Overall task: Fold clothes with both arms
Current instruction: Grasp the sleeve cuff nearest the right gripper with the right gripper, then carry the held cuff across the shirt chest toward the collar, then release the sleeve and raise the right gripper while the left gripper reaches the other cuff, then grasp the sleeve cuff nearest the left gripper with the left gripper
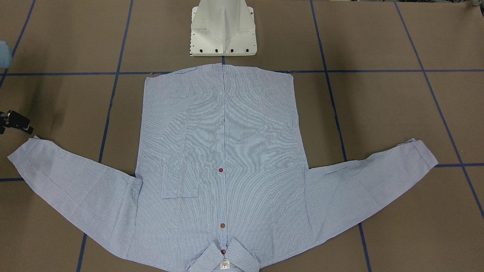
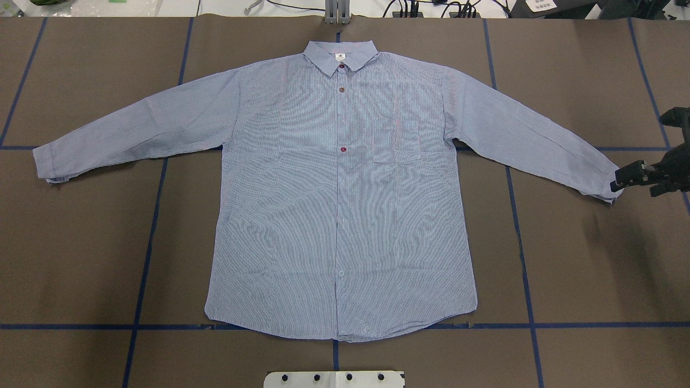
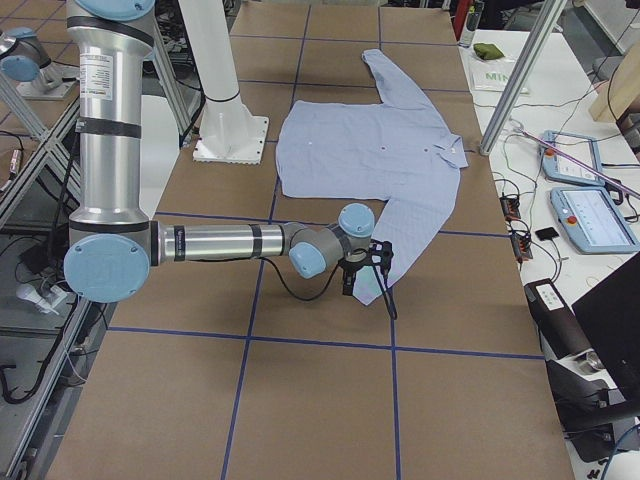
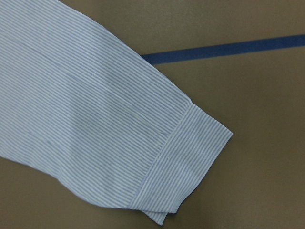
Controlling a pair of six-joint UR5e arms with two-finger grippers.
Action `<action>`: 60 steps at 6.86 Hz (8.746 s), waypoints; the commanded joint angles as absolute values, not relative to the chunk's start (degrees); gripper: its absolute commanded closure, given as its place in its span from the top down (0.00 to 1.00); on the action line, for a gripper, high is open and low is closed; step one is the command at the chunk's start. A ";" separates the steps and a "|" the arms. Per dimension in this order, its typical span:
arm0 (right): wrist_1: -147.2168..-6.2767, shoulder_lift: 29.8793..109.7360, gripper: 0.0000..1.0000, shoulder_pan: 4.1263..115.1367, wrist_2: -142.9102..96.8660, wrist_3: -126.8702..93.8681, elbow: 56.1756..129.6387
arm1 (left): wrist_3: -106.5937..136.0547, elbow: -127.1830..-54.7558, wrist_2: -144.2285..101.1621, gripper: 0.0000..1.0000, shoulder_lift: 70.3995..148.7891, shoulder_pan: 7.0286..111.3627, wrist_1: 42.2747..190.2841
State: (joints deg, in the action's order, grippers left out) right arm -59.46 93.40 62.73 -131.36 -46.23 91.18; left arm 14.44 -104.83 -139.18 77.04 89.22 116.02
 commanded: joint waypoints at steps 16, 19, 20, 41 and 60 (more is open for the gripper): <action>-57.39 90.79 0.00 61.96 -131.02 -61.61 96.29 | 14.33 -105.64 -136.93 1.00 76.91 89.30 116.10; -66.54 71.29 0.00 56.97 -131.13 -69.01 95.98 | 14.50 -105.38 -137.63 1.00 76.90 89.30 116.02; -76.80 60.93 0.00 54.08 -129.57 -72.13 95.28 | 14.59 -105.29 -137.81 1.00 76.90 89.30 115.93; -63.64 55.96 0.99 52.02 -117.42 -92.92 85.86 | 46.58 -73.84 -135.53 0.98 95.77 72.73 141.06; -63.63 60.19 0.99 57.20 -117.51 -92.46 85.96 | 75.88 -69.52 -137.72 0.00 106.29 65.21 151.12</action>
State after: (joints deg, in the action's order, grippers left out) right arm -63.72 58.87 55.67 -117.40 -92.76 85.93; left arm 70.33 -68.94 -136.42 100.85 65.23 154.09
